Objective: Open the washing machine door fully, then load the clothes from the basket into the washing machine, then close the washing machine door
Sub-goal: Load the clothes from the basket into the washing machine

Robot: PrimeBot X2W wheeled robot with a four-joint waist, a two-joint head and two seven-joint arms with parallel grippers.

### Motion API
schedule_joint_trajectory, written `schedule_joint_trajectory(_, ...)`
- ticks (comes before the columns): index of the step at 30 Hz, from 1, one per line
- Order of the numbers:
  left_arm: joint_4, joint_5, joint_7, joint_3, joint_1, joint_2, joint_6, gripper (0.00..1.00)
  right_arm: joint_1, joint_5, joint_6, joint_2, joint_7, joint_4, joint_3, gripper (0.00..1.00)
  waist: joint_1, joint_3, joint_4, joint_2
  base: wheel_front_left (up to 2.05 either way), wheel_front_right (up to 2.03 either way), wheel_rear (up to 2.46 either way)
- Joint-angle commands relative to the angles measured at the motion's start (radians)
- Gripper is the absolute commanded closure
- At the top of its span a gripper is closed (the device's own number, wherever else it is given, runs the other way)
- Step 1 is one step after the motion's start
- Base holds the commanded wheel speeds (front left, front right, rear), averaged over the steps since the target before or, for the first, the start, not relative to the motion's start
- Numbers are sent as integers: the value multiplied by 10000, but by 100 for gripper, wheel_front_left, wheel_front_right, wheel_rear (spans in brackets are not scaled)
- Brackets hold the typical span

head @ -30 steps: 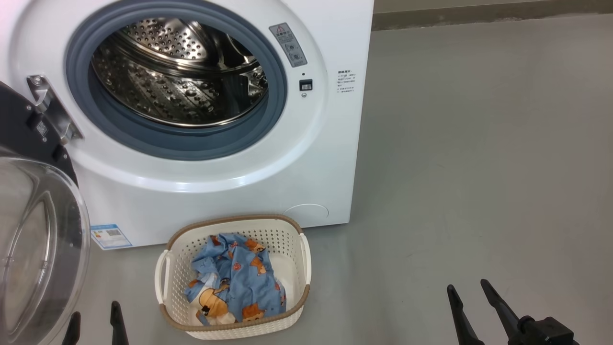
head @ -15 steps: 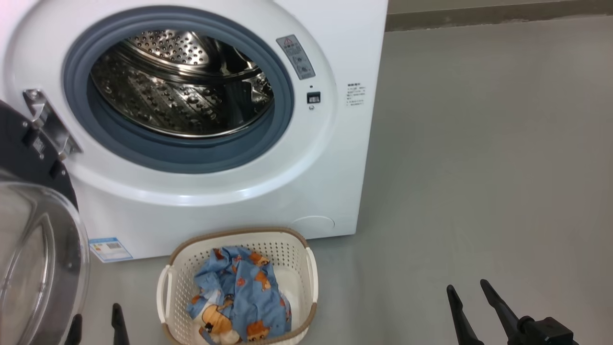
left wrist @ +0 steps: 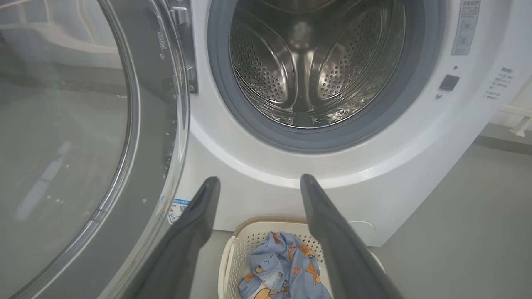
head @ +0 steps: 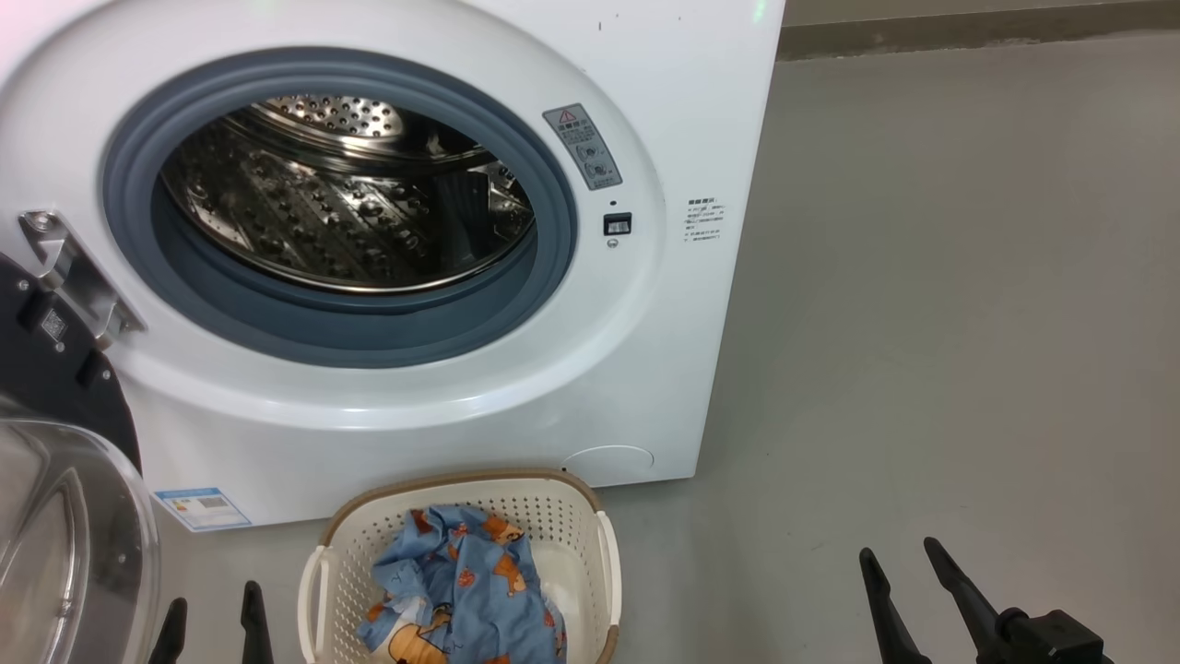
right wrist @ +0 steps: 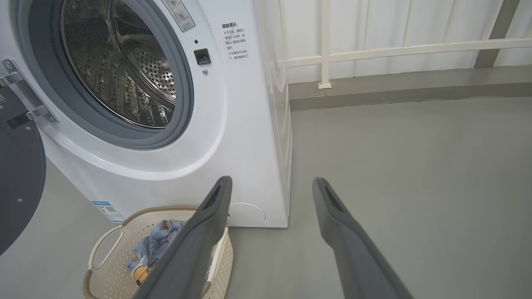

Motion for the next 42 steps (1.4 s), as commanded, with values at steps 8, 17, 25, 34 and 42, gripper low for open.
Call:
schedule_joint_trajectory(8,-393,-1,-64,350,-216,93,-35,0,-257,35,17,-32,-120,-220,270,0,0,60,-4,0,0,0,0)
schedule_joint_trajectory(17,-342,346,-64,-84,-591,93,-156,0,-516,49,17,24,-120,-267,367,0,0,670,-420,0,0,0,0)
schedule_joint_trajectory(25,1392,659,81,-904,-1825,272,-276,0,-926,421,17,51,-120,-384,671,0,0,1832,-1148,0,0,0,0)
schedule_joint_trajectory(34,3669,216,803,-1380,-3671,1239,-363,0,-1594,865,17,53,-120,-642,1218,0,0,3665,-2241,0,0,0,0)
schedule_joint_trajectory(42,5442,-255,1606,-2033,-5148,2496,-376,0,-2237,1342,17,54,-120,-929,1866,0,0,5397,-3064,0,0,0,0)
